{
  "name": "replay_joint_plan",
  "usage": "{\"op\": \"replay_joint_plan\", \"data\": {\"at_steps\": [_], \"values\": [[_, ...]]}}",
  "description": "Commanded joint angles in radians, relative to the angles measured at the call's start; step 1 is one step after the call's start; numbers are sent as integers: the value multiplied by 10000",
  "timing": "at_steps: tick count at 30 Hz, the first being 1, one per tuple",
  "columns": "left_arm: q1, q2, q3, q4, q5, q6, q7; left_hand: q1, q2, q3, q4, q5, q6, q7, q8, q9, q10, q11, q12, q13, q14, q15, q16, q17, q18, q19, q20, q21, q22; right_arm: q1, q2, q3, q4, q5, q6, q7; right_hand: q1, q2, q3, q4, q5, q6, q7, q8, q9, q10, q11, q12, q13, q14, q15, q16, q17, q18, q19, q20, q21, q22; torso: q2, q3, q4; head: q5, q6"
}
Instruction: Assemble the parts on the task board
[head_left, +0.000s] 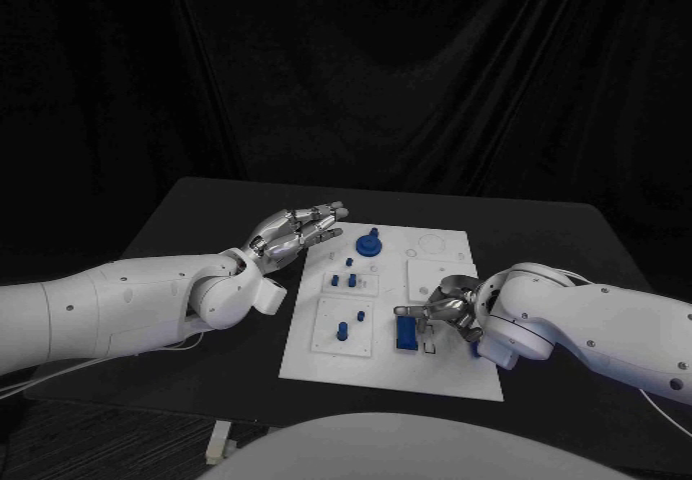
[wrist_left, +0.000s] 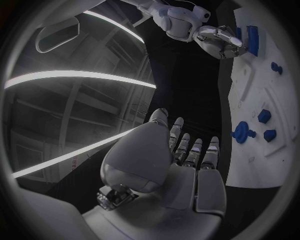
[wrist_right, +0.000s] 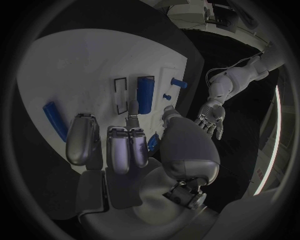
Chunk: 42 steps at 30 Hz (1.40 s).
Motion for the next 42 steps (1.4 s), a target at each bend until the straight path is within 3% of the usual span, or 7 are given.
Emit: {"op": "replay_joint_plan", "data": {"at_steps": [1,7,14,16,21,26,42], "values": [[-21,23,10,12,0,165,151,95,3,36,-21,42,41,-4,32,15,9,67,-36,8,-13,86,66,9,-67,64,14,53,1,-29,-105,4,107,-207,-404,-90,-208,-91,-266,70,-30,-215,33,74,55,1042,62,35,2632,1066,53,30,2628,190,17,12,-72,1747,-3,-1,-1,12,-2],[-30,-4,10,31,0,144,183,100,9,43,-17,44,102,6,51,22,8,76,-36,8,-11,101,71,10,-73,72,15,57,13,83,-699,6,776,-1013,-1692,660,-499,13,-994,87,13,-484,43,500,330,1042,80,35,2632,1066,75,30,2628,160,96,35,74,1799,3,3,1,46,-2],[-34,-47,10,88,0,47,325,102,7,43,-16,43,123,7,58,25,9,78,-31,8,-13,102,65,9,-75,75,14,59,17,522,-1894,7,1804,-1639,-3171,1787,-140,1051,-1094,52,1069,-415,-76,1138,471,1042,8,35,2632,1066,11,30,2628,-15,476,-21,925,2045,-2,4,6,39,-2],[-35,-54,10,87,0,30,341,102,7,43,-16,43,123,7,58,25,9,78,-31,8,-13,102,65,9,-75,75,14,59,17,636,-2253,7,1972,-1813,-2830,1543,238,1213,-1154,36,2273,-460,-68,1016,246,1042,9,35,2632,1066,-13,30,2628,-22,478,-49,961,2049,0,4,8,0,-2],[-36,-57,10,79,0,19,357,104,2,43,-16,43,129,5,63,26,10,79,-25,9,-13,96,66,9,-77,81,12,62,28,759,-2818,5,2006,-2332,-1221,666,277,1218,-1516,35,2187,-693,88,493,-395,1042,116,35,2632,1066,91,30,2628,27,366,32,743,1974,-8,0,5,-41,-2],[-38,-42,10,68,0,27,338,108,-2,44,-16,44,164,6,74,30,13,84,-6,11,-12,88,68,9,-78,83,11,62,28,767,-3084,2,1730,-2936,33,235,1619,1274,-1420,-507,3569,-467,156,-58,-1228,1042,193,35,2632,1066,163,30,2628,54,313,99,633,1940,-10,4,12,-84,-2],[-41,-18,10,54,0,62,297,120,-1,51,-16,51,173,18,86,32,17,103,0,12,-13,68,65,8,-83,85,10,63,23,313,-2729,-1,924,-3923,1035,-119,1980,1484,-1237,-698,1217,1019,-125,-333,-1956,1042,-34,35,2632,1066,-78,30,2628,-5,452,-100,895,2024,5,2,5,-72,-2]]}}
